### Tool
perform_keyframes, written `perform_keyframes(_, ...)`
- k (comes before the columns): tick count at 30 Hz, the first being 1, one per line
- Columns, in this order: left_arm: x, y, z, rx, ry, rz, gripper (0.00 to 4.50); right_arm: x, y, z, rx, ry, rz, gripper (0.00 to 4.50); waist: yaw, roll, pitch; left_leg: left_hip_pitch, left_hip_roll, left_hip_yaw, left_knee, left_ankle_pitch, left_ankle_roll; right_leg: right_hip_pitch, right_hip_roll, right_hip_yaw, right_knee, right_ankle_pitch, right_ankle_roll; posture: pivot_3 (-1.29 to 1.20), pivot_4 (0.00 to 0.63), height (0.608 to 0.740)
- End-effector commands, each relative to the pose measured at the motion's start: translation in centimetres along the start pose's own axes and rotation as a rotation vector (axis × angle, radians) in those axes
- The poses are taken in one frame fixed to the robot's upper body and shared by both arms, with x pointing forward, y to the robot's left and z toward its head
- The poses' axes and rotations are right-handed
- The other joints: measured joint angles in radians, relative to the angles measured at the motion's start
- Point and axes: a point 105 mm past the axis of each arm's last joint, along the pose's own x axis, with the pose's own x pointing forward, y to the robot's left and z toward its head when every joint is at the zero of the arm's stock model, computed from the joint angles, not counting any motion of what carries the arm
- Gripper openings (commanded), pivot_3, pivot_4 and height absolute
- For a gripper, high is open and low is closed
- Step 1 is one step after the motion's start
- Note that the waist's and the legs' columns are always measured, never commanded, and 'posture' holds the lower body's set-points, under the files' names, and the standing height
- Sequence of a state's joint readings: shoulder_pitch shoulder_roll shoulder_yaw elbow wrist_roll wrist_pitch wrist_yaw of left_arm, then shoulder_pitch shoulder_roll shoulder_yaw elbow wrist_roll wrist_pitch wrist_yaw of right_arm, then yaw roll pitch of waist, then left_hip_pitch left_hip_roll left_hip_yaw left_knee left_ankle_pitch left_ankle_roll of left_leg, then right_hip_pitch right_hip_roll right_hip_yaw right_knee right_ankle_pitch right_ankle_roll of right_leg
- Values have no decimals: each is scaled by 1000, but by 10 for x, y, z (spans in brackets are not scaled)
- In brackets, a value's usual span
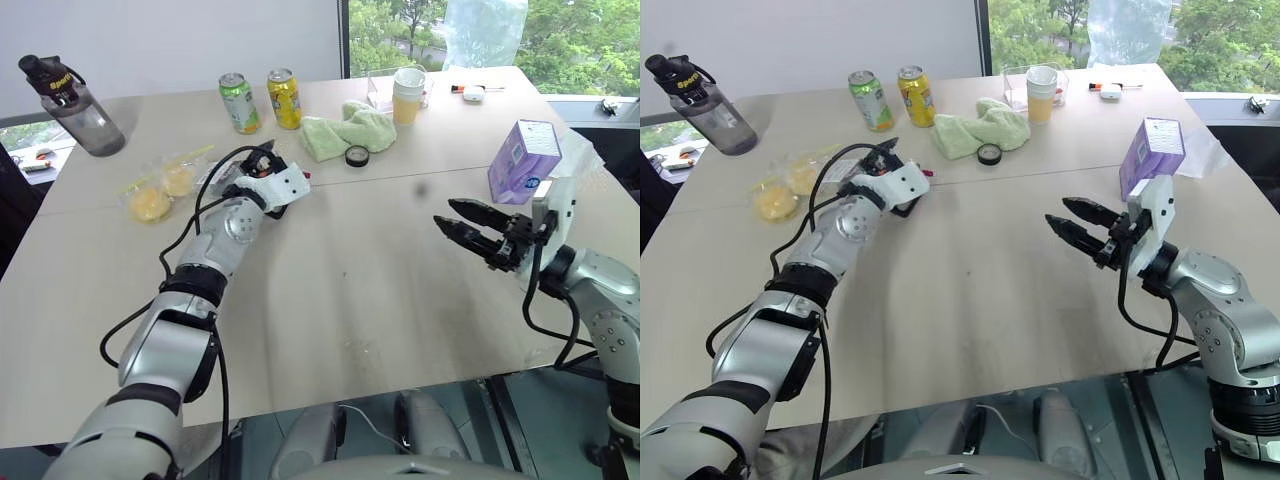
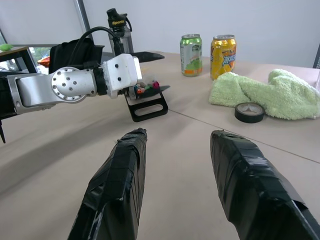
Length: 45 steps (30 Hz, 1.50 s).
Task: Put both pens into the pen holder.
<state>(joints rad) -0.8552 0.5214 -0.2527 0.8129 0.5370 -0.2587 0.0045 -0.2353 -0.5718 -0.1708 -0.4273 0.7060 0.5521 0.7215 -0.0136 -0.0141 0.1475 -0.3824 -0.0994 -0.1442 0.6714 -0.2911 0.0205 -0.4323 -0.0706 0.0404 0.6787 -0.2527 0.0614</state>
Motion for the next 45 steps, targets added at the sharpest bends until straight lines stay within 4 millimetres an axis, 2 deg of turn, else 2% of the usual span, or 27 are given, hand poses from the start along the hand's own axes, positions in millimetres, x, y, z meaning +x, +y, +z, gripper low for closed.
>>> perform_keyframes(1, 3, 19, -1, 10, 8, 60, 4489, 3, 8, 16, -48, -37, 30, 2167, 1, 0, 0, 0, 0, 0, 0, 0, 0, 0, 0, 0, 0, 0, 0, 0, 150, 740)
perform_keyframes(11, 6, 31, -6, -87, 42, 117, 4489, -1, 5, 11, -45, -31, 25, 2167, 0, 0, 0, -1, 0, 0, 0, 0, 0, 0, 0, 0, 0, 0, 0, 0, 150, 740)
perform_keyframes(15, 5, 29, -16, -231, 100, 127, 4489, -3, 4, 7, -44, -30, 21, 2167, 0, 0, 0, 0, 0, 0, 0, 0, 0, 0, 0, 0, 0, 0, 0, 0, 150, 740)
perform_keyframes(23, 2, 20, -27, -241, 174, 78, 4489, -9, 2, -1, -46, -26, 15, 2167, -2, 0, 0, 0, 0, 0, 0, 0, 0, 0, 0, 0, 1, 0, 0, 0, 150, 740)
perform_keyframes(24, 2, 21, -29, -265, 189, 85, 4489, -9, 1, -2, -46, -25, 14, 2167, -3, 0, 0, 0, 0, 0, 0, 0, 0, 0, 0, 0, 1, 0, 0, 0, 150, 740)
perform_keyframes(27, 1, 22, -35, -516, 230, 137, 4489, -10, 1, -4, -47, -24, 14, 2167, -3, 0, 0, 0, 0, 0, 1, 0, 0, 0, 0, 0, 1, 0, 0, 0, 150, 740)
perform_keyframes(31, 4, 23, -29, -514, 207, 119, 4489, -9, 0, -5, -49, -27, 15, 2167, -3, 0, 0, 0, 0, 0, 2, 0, 0, 0, 0, 0, 1, 0, 0, 0, 150, 740)
perform_keyframes(34, 8, 17, -9, -487, 113, 62, 4489, -11, -1, -6, -51, -24, 17, 2167, -1, 0, 0, 0, 0, 0, 1, 0, 0, 0, 0, 0, 1, 0, 0, 0, 150, 740)
perform_keyframes(38, 8, 12, 1, -497, 70, 46, 4489, -12, -1, -6, -53, -20, 15, 2167, 0, 0, 0, -1, 0, 0, 2, 0, 0, 0, 0, 0, 1, 0, 0, 0, 150, 740)
perform_keyframes(45, 7, 8, 3, -383, 66, 17, 4489, -10, 1, -5, -57, -20, 14, 2167, -1, 0, 0, 0, 0, 0, 2, 0, 0, 0, 0, 0, 1, 0, 0, 0, 150, 740)
